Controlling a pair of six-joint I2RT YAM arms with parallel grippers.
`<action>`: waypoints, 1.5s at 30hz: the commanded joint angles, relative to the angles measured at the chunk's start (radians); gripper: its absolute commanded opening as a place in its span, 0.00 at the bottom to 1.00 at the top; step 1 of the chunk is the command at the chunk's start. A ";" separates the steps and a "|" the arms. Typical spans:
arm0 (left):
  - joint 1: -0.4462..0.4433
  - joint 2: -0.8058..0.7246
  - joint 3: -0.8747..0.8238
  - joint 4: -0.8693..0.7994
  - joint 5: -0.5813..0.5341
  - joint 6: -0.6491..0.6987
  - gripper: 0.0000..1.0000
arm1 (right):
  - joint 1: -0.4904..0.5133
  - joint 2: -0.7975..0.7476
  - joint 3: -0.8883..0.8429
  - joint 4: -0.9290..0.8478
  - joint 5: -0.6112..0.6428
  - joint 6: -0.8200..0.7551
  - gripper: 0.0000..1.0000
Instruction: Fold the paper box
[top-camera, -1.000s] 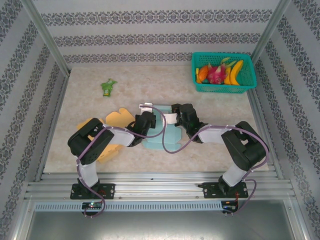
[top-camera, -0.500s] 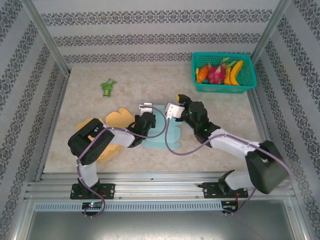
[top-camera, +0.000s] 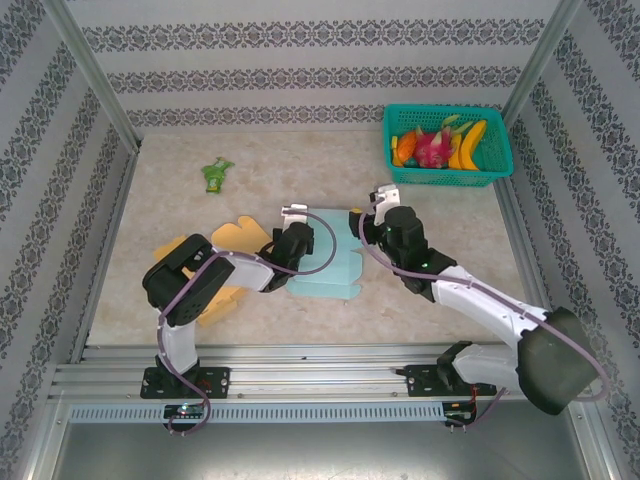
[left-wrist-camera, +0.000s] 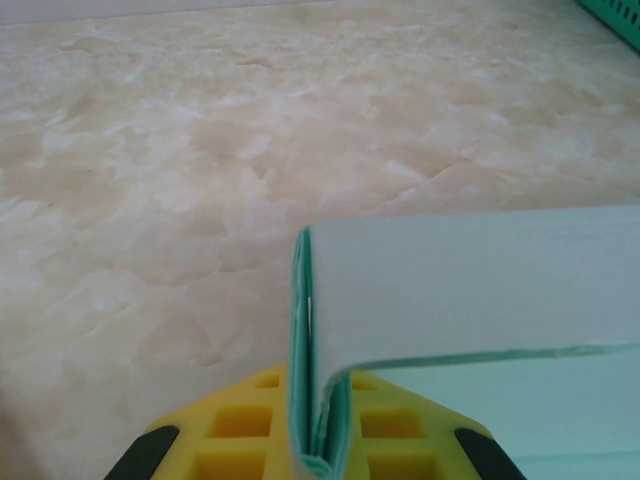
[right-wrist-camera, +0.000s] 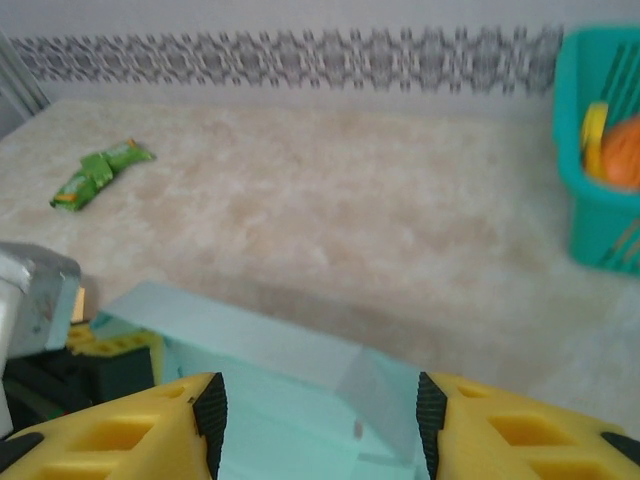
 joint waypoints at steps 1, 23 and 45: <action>-0.006 0.045 0.010 0.003 -0.001 0.000 0.00 | 0.004 0.072 0.045 -0.066 -0.020 0.150 0.55; -0.001 0.071 -0.045 0.109 -0.002 0.008 0.00 | -0.063 0.294 0.145 -0.021 -0.144 0.270 0.58; 0.005 0.080 -0.036 0.084 -0.028 -0.011 0.00 | -0.080 0.329 0.012 0.243 -0.253 0.350 0.57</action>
